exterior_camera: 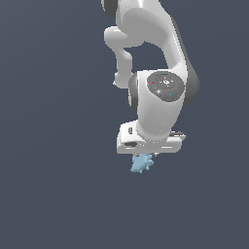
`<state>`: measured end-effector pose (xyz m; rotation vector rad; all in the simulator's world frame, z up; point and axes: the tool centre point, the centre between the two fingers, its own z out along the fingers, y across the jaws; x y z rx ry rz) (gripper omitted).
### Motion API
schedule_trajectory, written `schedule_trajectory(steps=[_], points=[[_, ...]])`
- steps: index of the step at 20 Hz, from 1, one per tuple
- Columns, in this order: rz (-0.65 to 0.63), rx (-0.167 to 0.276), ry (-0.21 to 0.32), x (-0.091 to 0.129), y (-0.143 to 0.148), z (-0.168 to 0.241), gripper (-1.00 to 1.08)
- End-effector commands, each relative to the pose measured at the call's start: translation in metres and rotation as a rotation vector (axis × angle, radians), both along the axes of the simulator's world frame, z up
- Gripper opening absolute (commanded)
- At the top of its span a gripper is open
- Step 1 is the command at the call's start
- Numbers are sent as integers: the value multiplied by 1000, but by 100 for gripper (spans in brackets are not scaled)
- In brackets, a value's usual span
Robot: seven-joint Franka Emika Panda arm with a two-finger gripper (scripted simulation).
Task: Pick up the object and move it to a goal position.
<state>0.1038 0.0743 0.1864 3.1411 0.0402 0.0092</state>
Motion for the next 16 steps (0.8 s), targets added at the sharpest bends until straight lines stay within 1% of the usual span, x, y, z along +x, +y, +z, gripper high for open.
schedule_trajectory(steps=[1,9,16], points=[[-1,0,1,0,15,24,-100],[-1,0,4,5,58,90,-100],[-2,0,5,9,79,122,-100]])
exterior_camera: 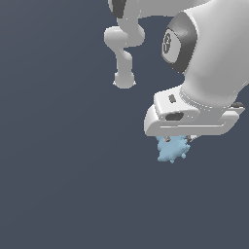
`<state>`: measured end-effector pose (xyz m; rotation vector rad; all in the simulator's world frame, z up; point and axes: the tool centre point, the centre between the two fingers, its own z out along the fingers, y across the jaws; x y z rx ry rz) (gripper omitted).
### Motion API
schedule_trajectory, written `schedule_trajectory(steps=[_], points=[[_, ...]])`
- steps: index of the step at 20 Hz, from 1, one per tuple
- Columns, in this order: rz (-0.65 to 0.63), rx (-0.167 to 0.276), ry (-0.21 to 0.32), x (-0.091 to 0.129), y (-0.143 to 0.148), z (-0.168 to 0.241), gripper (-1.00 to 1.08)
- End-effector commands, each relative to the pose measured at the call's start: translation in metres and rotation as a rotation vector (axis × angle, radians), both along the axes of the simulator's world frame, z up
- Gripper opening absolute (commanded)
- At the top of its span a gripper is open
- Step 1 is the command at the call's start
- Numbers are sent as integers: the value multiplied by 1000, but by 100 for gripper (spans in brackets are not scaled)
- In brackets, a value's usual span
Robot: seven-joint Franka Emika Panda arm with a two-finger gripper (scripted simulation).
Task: Pick up the object and move it to a goal position.
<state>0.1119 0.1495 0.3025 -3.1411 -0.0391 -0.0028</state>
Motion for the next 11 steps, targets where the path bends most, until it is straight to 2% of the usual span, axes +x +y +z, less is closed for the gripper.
schedule_trajectory(steps=[1,11], points=[[-1,0,1,1,5,8,-100],[-1,0,2,3,12,18,-100]])
